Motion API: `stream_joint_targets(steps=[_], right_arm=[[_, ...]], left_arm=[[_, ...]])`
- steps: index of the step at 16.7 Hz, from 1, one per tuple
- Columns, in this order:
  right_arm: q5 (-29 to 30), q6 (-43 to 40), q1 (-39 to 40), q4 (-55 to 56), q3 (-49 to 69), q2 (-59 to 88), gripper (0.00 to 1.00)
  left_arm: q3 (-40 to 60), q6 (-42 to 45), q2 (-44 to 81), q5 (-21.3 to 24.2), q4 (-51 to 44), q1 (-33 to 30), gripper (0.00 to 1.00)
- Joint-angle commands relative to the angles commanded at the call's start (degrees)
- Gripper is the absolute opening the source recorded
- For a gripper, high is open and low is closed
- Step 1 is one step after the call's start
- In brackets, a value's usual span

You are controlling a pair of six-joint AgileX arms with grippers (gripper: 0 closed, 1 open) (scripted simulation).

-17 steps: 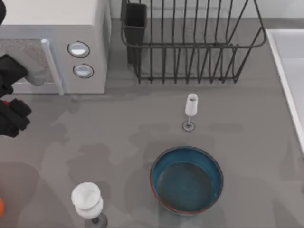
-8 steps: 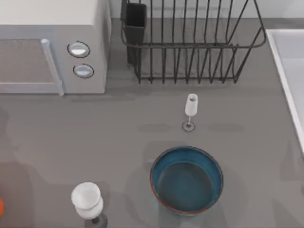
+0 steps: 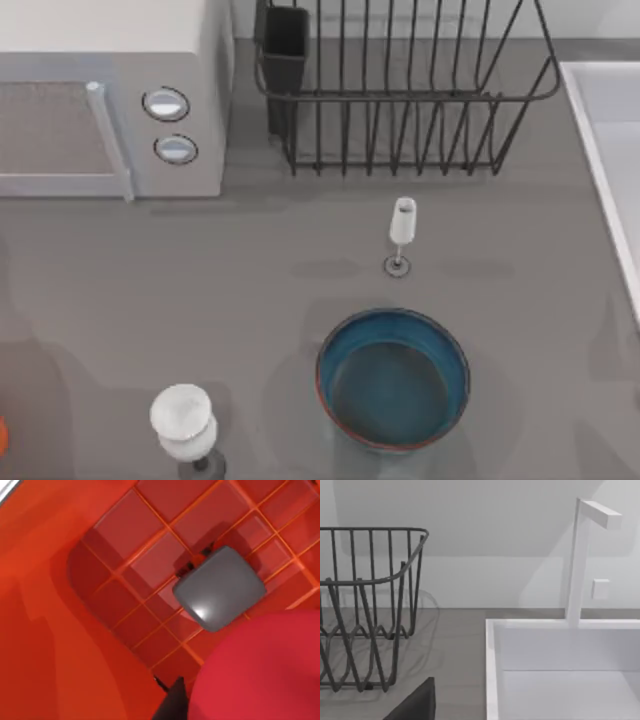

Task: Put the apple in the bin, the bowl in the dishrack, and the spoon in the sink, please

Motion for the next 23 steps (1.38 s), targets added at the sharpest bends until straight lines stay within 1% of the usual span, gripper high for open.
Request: stream_joint_targets(steps=[3,5,10,23], right_arm=[[0.0,0.0,0.0,0.0,0.0,0.0,1.0],[0.0,0.0,0.0,0.0,0.0,0.0,1.0],[0.0,0.0,0.0,0.0,0.0,0.0,1.0],[0.0,0.0,0.0,0.0,0.0,0.0,1.0]], left_arm=[[-7.16,0.33,0.83,-0.4,7.73,0.91,0.0],[-10.16,0.6,1.32,-0.61,10.78,1.32,0.0],[-10.84,0.72,1.52,-0.66,11.47,1.44,0.0],[-10.84,0.72,1.52,-0.66,11.47,1.44,0.98]])
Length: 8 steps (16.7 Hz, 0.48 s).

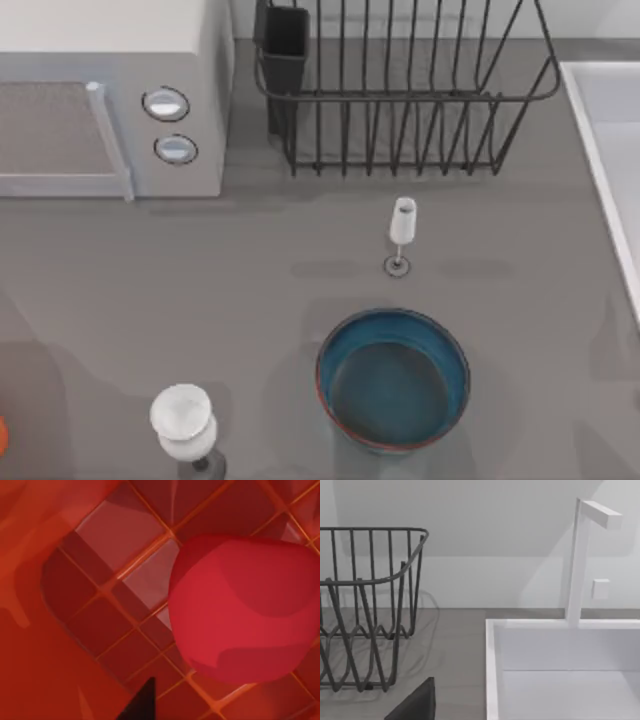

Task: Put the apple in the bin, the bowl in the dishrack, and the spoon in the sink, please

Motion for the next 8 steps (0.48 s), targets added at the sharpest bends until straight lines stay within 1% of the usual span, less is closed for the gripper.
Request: stream_joint_targets(steps=[1,8], right_arm=[[0.0,0.0,0.0,0.0,0.0,0.0,1.0],[0.0,0.0,0.0,0.0,0.0,0.0,1.0]], left_arm=[[0.0,0.0,0.0,0.0,0.0,0.0,1.0],[0.0,0.0,0.0,0.0,0.0,0.0,1.0]])
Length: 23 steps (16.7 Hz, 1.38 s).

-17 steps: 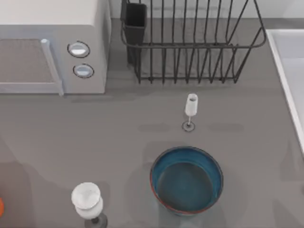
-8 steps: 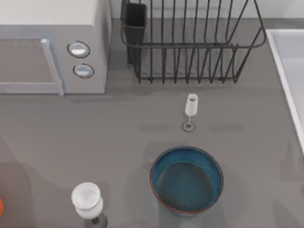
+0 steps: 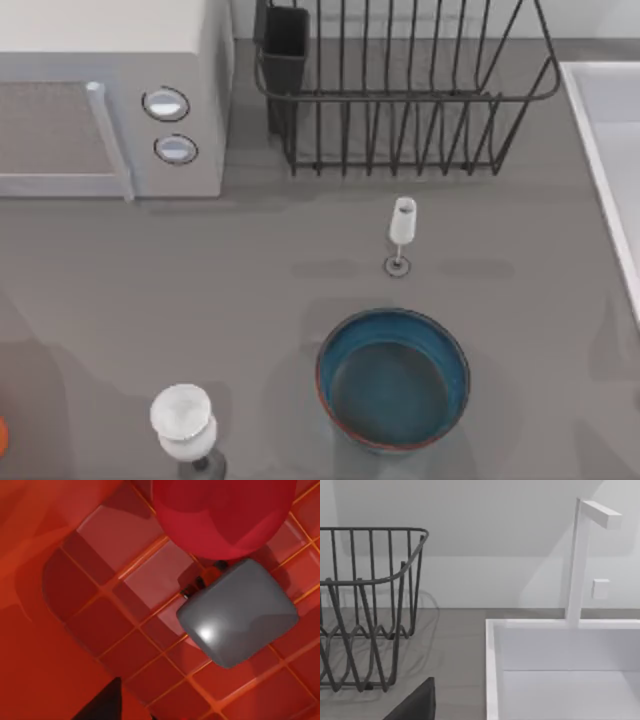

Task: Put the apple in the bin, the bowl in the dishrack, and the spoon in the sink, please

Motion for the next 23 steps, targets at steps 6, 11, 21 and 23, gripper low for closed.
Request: stream_joint_targets(steps=[6,11,21,23], right_arm=[[0.0,0.0,0.0,0.0,0.0,0.0,1.0],[0.0,0.0,0.0,0.0,0.0,0.0,1.0],[0.0,0.0,0.0,0.0,0.0,0.0,1.0],[0.0,0.0,0.0,0.0,0.0,0.0,1.0]], left_arm=[[-3.29,-1.6,-6.69,1.22,4.43,-2.11,1.0],[-14.83,-7.01,-22.58,1.74,17.2,-7.44,1.0],[-45.69,-21.19,-69.42,2.75,50.61,-20.88,1.0],[-49.71,-23.57,-75.25,3.02,56.18,-22.88,1.0]])
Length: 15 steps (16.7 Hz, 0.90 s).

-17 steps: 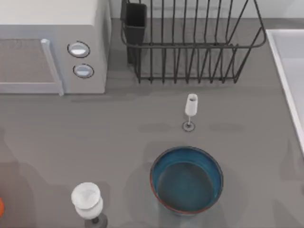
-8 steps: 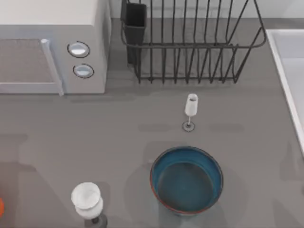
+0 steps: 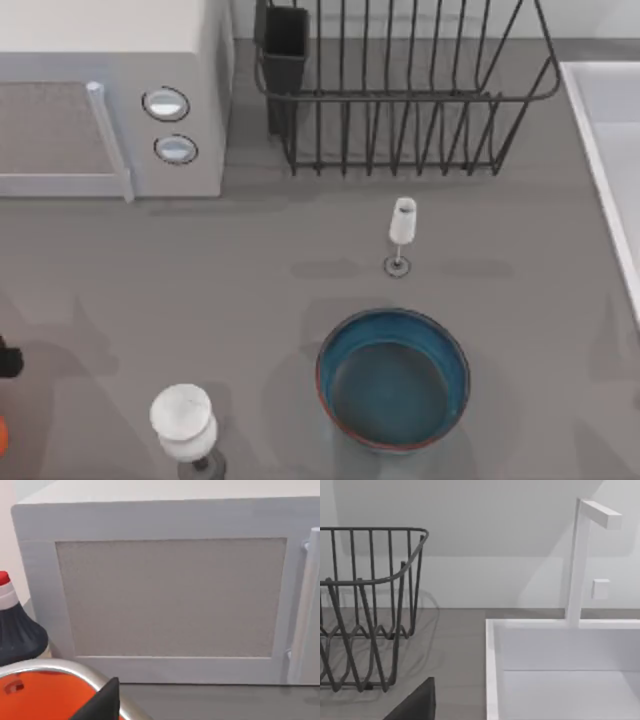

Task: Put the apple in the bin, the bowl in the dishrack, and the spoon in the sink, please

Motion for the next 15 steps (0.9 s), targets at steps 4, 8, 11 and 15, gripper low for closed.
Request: stream_joint_targets(steps=[4,8,11,15], right_arm=[[0.0,0.0,0.0,0.0,0.0,0.0,1.0],[0.0,0.0,0.0,0.0,0.0,0.0,1.0],[0.0,0.99,0.95,-1.69,1.82,1.86,1.0],[0.01,6.14,5.9,-10.48,11.7,12.81,1.0]], left_arm=[[-3.16,-2.02,-4.33,0.18,4.27,-1.68,1.0],[-3.16,-2.02,-4.33,0.18,4.27,-1.68,1.0],[-3.16,-2.02,-4.33,0.18,4.27,-1.68,1.0],[-3.16,-2.02,-4.33,0.18,4.27,-1.68,1.0]])
